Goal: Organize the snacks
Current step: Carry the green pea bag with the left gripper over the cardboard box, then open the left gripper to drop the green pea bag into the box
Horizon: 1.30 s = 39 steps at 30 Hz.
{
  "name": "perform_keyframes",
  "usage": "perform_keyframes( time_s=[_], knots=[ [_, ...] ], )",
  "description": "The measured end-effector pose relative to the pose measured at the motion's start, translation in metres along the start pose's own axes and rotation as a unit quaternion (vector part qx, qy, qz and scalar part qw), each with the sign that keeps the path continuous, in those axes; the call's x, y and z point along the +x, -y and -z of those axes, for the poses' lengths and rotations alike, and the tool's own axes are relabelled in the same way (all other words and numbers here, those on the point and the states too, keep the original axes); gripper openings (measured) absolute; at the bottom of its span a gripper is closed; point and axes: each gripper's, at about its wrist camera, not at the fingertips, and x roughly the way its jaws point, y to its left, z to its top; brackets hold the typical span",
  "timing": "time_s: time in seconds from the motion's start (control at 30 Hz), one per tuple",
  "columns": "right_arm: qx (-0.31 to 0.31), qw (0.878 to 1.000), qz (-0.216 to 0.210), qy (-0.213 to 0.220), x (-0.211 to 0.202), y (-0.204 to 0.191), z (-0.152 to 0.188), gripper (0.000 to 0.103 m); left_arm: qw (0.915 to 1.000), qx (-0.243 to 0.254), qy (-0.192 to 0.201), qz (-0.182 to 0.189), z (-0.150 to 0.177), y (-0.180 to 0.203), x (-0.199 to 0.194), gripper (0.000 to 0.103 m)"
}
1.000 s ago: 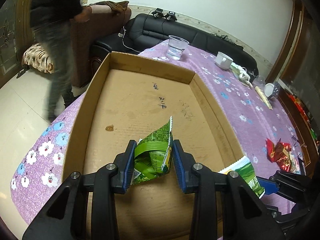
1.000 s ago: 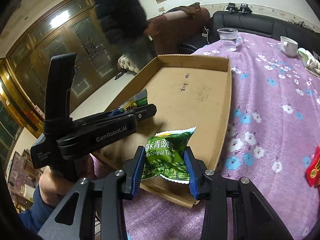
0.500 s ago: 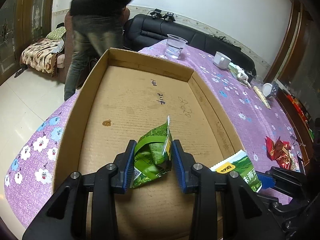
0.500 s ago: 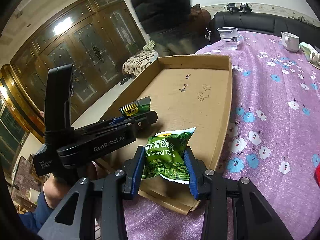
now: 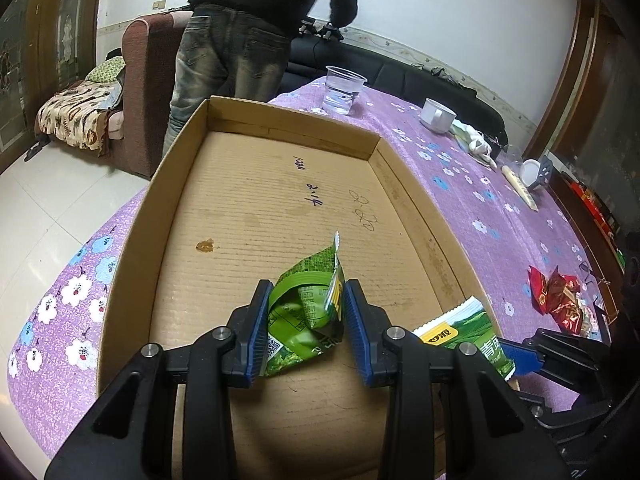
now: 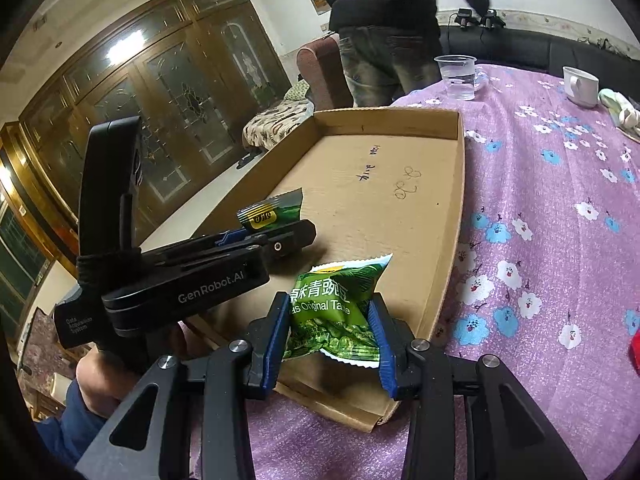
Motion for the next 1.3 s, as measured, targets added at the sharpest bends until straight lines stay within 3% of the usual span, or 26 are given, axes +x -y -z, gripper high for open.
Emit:
perform_keyframes(
  time_s=[1.07, 1.3],
  knots=[
    [-0.010, 1.000, 0.014, 0.004, -0.0024, -0.0045, 0.0022, 0.042, 1.0000, 0.002, -0.002, -0.002, -0.0004, 0.0029, -0.0003, 0.034],
    [-0.013, 1.000, 0.015, 0.013, -0.0048, -0.0060, 0.0012, 0.054, 1.0000, 0.005, -0.004, 0.004, 0.0005, 0.0062, 0.0002, 0.036]
  ],
)
